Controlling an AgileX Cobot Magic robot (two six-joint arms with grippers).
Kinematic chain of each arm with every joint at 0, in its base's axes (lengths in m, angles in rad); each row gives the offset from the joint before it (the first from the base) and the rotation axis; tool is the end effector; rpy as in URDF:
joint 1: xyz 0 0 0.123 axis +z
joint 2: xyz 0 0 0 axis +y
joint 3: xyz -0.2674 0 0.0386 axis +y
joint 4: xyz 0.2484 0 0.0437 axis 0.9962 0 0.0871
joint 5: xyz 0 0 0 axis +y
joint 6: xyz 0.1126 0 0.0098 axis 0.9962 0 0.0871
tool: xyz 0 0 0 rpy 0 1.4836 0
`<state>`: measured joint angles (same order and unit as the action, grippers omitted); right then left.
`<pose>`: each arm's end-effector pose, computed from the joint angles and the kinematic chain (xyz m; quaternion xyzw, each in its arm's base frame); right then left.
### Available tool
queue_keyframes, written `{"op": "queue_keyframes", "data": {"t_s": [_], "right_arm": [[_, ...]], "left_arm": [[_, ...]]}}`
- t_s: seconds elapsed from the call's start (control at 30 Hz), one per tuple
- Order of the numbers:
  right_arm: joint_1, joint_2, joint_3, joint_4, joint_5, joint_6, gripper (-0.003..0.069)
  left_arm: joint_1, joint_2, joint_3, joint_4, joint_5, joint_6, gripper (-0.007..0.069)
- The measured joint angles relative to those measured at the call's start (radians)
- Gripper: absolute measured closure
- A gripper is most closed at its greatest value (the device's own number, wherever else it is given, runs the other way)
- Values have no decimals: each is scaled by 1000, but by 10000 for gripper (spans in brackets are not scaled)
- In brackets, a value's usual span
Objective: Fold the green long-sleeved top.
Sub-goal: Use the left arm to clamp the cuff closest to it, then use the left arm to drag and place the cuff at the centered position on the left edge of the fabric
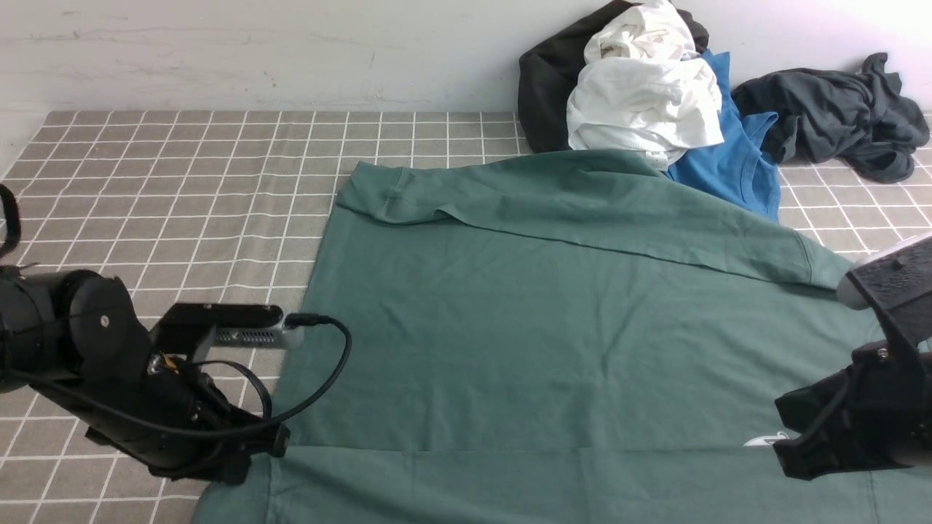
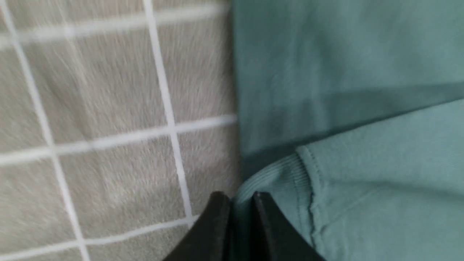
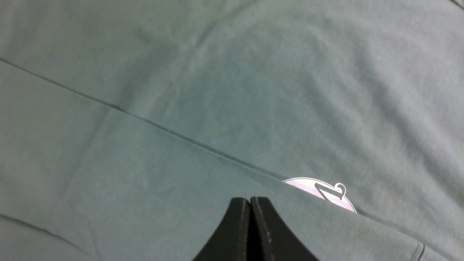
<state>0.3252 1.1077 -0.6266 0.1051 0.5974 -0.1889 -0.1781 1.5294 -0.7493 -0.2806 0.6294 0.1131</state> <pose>0.2040 0.0758 0.2090 -0.2112 0.9340 0.0601 0.2819 0.2568 -0.0650 0.1406 0.0417 0.9869 -0.0996 0.1195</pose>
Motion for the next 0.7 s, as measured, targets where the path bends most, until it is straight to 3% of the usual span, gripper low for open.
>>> {"op": "queue_keyframes", "data": {"t_s": [0.3,0.53,0.7], "right_arm": [[0,0,0,0,0,0,673],[0,0,0,-2,-1,0,673],[0,0,0,0,-1,0,673]], "left_arm": [[0,-116,-186,4,-27,163,580],[0,135,-387,9,-87,190,580],[0,365,-611,23,19,189,550]]}}
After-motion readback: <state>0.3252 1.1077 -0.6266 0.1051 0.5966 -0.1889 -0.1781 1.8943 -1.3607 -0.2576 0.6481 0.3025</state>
